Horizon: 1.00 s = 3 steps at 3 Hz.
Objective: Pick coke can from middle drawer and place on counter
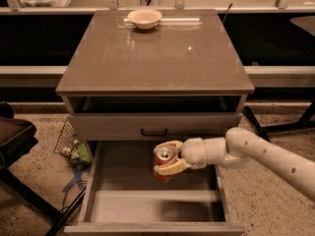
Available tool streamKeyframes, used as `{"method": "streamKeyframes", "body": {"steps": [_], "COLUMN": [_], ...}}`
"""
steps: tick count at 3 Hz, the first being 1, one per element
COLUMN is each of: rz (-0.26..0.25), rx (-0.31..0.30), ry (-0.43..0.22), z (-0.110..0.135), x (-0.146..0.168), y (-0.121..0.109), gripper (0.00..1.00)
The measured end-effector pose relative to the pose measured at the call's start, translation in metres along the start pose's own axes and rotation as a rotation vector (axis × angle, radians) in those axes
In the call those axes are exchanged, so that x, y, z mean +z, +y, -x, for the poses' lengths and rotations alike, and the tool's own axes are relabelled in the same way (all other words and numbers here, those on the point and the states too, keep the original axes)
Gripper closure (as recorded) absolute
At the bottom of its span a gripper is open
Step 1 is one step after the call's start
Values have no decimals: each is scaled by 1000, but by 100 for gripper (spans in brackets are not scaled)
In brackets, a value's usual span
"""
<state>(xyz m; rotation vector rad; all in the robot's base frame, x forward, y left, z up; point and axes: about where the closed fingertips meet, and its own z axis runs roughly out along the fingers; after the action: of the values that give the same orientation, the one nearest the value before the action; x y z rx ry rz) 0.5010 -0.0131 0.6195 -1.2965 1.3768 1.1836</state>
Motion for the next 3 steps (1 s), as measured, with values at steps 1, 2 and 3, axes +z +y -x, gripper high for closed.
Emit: {"method": "streamKeyframes", "body": {"steps": [1,2,3], "rz": [-51,-84,-84], "rx": [6,-1,-1], "ry": [27,53,53], "z": [80,128,128], "x": [-35,-52,-52], "y": [-9,-10,-10], "gripper": [100,100,100]}}
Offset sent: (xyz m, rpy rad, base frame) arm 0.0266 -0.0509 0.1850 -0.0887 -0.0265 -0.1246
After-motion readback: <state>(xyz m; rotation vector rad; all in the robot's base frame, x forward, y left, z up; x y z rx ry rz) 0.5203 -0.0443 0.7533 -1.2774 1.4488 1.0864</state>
